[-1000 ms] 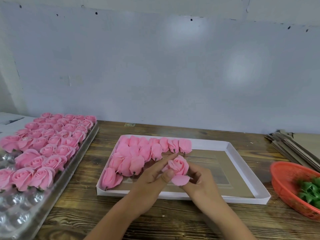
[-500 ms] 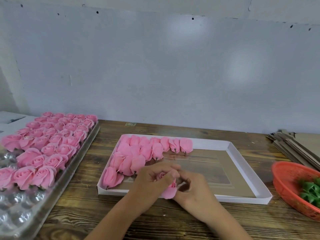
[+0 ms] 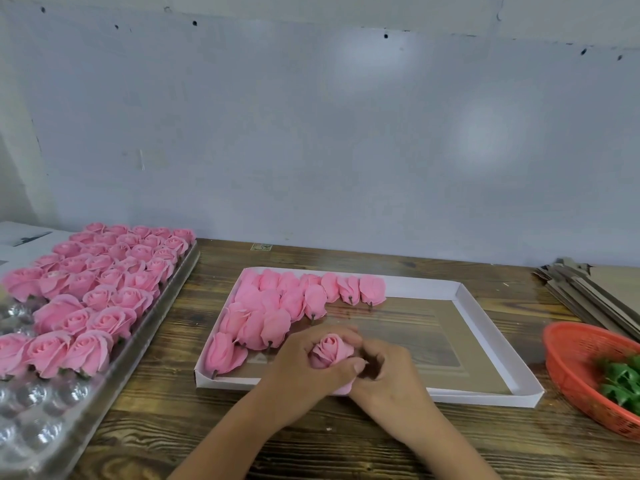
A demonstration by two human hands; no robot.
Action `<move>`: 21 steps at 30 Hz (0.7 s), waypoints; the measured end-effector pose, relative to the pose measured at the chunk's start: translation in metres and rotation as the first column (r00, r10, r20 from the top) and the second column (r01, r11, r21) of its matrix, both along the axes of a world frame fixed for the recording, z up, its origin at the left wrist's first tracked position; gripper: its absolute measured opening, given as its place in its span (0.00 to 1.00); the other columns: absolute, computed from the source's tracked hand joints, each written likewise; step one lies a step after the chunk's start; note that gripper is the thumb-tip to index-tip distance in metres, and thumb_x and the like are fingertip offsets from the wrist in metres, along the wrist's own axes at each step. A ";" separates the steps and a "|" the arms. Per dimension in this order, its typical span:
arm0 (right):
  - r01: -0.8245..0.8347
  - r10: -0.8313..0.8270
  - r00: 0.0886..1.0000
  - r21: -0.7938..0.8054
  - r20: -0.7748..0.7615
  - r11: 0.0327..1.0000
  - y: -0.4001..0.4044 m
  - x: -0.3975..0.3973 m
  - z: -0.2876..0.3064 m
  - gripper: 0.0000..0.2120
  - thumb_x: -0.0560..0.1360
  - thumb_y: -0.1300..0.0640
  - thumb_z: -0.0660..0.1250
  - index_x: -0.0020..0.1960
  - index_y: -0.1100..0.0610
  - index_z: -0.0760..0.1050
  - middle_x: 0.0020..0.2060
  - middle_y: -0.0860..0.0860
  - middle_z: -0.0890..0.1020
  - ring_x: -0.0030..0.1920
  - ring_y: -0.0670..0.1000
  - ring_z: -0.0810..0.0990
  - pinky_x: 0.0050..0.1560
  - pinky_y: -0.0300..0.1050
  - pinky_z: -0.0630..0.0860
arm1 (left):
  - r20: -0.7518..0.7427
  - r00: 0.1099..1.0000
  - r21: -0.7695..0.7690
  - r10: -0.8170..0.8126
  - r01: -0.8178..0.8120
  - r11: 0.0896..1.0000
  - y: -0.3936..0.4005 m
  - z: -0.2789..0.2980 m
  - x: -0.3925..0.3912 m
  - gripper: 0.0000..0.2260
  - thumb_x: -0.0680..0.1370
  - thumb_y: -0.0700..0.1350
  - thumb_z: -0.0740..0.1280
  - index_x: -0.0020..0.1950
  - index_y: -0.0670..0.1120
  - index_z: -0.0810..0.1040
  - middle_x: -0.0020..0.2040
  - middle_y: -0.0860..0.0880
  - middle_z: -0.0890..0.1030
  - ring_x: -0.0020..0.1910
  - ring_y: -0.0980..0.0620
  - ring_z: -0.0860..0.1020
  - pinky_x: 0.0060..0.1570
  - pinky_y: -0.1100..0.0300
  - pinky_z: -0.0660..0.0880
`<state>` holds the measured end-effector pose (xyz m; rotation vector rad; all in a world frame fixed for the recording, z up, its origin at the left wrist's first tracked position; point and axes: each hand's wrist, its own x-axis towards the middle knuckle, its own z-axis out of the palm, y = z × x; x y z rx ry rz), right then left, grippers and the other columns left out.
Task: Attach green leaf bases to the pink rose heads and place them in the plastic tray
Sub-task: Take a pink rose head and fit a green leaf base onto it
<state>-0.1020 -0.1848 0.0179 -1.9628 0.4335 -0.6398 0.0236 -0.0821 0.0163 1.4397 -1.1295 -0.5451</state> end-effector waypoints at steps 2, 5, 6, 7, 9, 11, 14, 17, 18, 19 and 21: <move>0.014 -0.014 1.000 -0.013 -0.001 1.000 -0.002 0.000 0.000 0.08 0.66 0.52 0.74 0.44 0.52 0.82 0.38 0.52 0.85 0.39 0.52 0.82 0.45 0.53 0.80 | -0.032 0.999 0.005 0.003 -0.003 1.000 0.001 0.001 0.000 0.17 0.67 0.57 0.76 0.55 0.65 0.82 0.55 0.62 0.83 0.55 0.61 0.81 0.51 0.71 0.76; 0.017 -0.018 0.999 0.015 0.042 1.000 -0.002 0.000 0.001 0.07 0.68 0.54 0.72 0.45 0.47 0.83 0.38 0.49 0.85 0.38 0.46 0.81 0.41 0.43 0.78 | -0.085 0.996 0.012 0.001 0.000 1.000 0.002 0.004 0.000 0.22 0.66 0.57 0.78 0.59 0.67 0.78 0.57 0.60 0.82 0.57 0.59 0.81 0.52 0.66 0.78; 0.015 -0.017 0.998 0.034 0.058 0.999 -0.002 0.000 0.001 0.08 0.68 0.53 0.71 0.46 0.45 0.83 0.39 0.47 0.85 0.40 0.45 0.82 0.41 0.40 0.78 | -0.109 0.994 0.008 -0.009 0.009 1.000 0.001 0.005 0.000 0.24 0.66 0.56 0.79 0.60 0.68 0.77 0.59 0.61 0.82 0.59 0.59 0.81 0.53 0.65 0.78; 0.015 -0.018 0.997 0.051 0.069 0.999 -0.003 0.000 0.001 0.08 0.68 0.51 0.71 0.47 0.43 0.83 0.39 0.45 0.86 0.41 0.43 0.82 0.42 0.38 0.78 | -0.139 0.990 0.004 -0.021 0.022 1.000 0.002 0.006 0.000 0.25 0.66 0.56 0.80 0.61 0.70 0.76 0.60 0.61 0.81 0.60 0.60 0.80 0.55 0.64 0.78; 0.013 -0.021 0.996 0.104 0.081 0.995 -0.005 0.001 0.002 0.10 0.69 0.50 0.72 0.51 0.42 0.83 0.43 0.44 0.86 0.47 0.44 0.83 0.49 0.45 0.81 | -0.173 0.984 0.009 -0.047 0.049 0.999 0.002 0.007 0.001 0.30 0.65 0.59 0.82 0.63 0.72 0.74 0.64 0.63 0.80 0.64 0.61 0.78 0.59 0.60 0.78; 0.008 -0.023 0.995 0.153 0.099 0.988 -0.007 0.001 0.002 0.14 0.70 0.53 0.72 0.54 0.43 0.83 0.48 0.46 0.87 0.51 0.48 0.84 0.56 0.54 0.80 | -0.160 0.985 0.026 -0.064 0.069 0.997 0.002 0.006 0.001 0.35 0.63 0.59 0.82 0.66 0.73 0.71 0.66 0.65 0.78 0.66 0.63 0.76 0.63 0.57 0.76; 0.012 -0.032 0.993 0.172 0.112 0.985 -0.008 0.001 0.003 0.17 0.68 0.56 0.71 0.55 0.42 0.83 0.48 0.47 0.87 0.51 0.49 0.84 0.57 0.58 0.80 | -0.121 0.992 0.017 -0.020 0.023 1.000 0.001 0.002 0.001 0.36 0.63 0.56 0.82 0.66 0.73 0.70 0.66 0.66 0.77 0.67 0.62 0.75 0.64 0.55 0.76; 0.012 -0.032 0.993 0.173 0.117 0.985 -0.007 0.003 0.001 0.16 0.69 0.51 0.73 0.56 0.42 0.82 0.48 0.48 0.87 0.51 0.53 0.83 0.56 0.60 0.79 | -0.136 0.990 -0.033 0.034 -0.038 0.999 -0.001 0.001 0.003 0.31 0.65 0.59 0.81 0.65 0.71 0.73 0.65 0.62 0.80 0.66 0.60 0.77 0.64 0.55 0.77; 0.013 -0.034 0.993 0.174 0.114 0.985 -0.007 0.003 0.000 0.17 0.68 0.48 0.74 0.56 0.42 0.81 0.48 0.48 0.86 0.51 0.54 0.83 0.55 0.59 0.80 | -0.148 0.988 -0.051 0.044 -0.052 0.997 -0.001 0.001 0.004 0.30 0.65 0.59 0.80 0.64 0.70 0.75 0.64 0.59 0.81 0.65 0.58 0.78 0.64 0.53 0.77; 0.013 -0.034 0.993 0.183 0.112 0.983 -0.006 0.004 0.000 0.18 0.68 0.45 0.74 0.57 0.42 0.81 0.49 0.48 0.86 0.51 0.53 0.83 0.53 0.56 0.80 | -0.157 0.986 -0.066 0.049 -0.060 0.996 -0.001 0.002 0.005 0.28 0.66 0.59 0.80 0.64 0.69 0.75 0.63 0.57 0.82 0.64 0.57 0.79 0.63 0.53 0.78; 0.007 -0.030 0.994 0.202 0.109 0.979 -0.006 0.004 0.000 0.19 0.66 0.43 0.74 0.57 0.41 0.81 0.48 0.48 0.86 0.49 0.49 0.84 0.49 0.48 0.79 | -0.160 0.986 -0.075 0.048 -0.061 0.995 -0.001 0.002 0.005 0.28 0.65 0.59 0.80 0.63 0.68 0.76 0.63 0.57 0.82 0.63 0.56 0.79 0.61 0.53 0.79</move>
